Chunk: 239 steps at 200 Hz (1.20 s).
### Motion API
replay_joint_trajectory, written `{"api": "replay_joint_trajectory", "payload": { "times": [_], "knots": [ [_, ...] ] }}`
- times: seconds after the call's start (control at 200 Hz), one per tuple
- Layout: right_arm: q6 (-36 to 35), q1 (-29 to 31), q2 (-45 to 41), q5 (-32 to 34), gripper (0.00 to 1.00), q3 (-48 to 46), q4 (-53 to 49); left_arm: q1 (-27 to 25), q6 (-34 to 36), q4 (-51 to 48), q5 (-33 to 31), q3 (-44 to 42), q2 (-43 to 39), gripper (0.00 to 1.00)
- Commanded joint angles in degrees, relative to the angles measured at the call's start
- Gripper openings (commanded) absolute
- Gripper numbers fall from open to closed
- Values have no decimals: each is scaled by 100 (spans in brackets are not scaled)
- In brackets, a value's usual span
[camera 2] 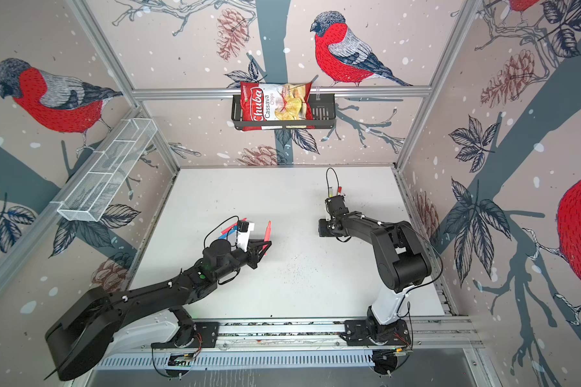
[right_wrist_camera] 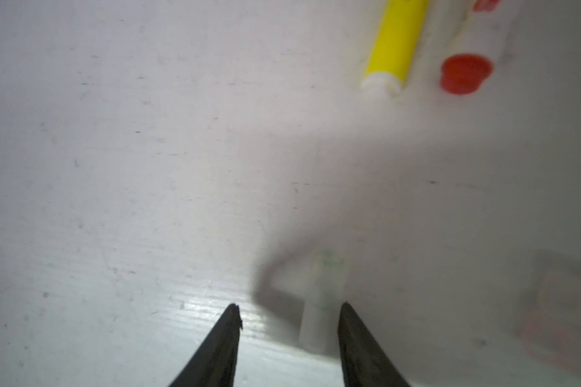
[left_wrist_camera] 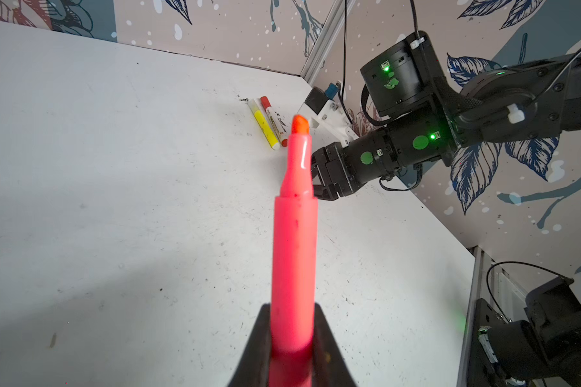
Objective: Insert the pens into the pen caps
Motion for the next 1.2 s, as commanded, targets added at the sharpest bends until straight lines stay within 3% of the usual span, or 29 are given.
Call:
{"api": "replay_joint_trajectory", "payload": {
  "times": [0.0, 0.325, 0.645, 1.191],
  "knots": [
    [-100, 6, -112, -224, 49, -45, 193, 0, 55, 71, -1, -5, -12, 0],
    [-80, -70, 59, -183, 50, 350, 72, 1, 56, 87, -5, -9, -4, 0],
    [-28, 310, 568, -297, 48, 890, -31, 1, 62, 14, -57, -29, -96, 0],
    [17, 706, 1088, -911, 47, 1356, 51, 7, 64, -61, -137, -123, -278, 0]
  ]
}}
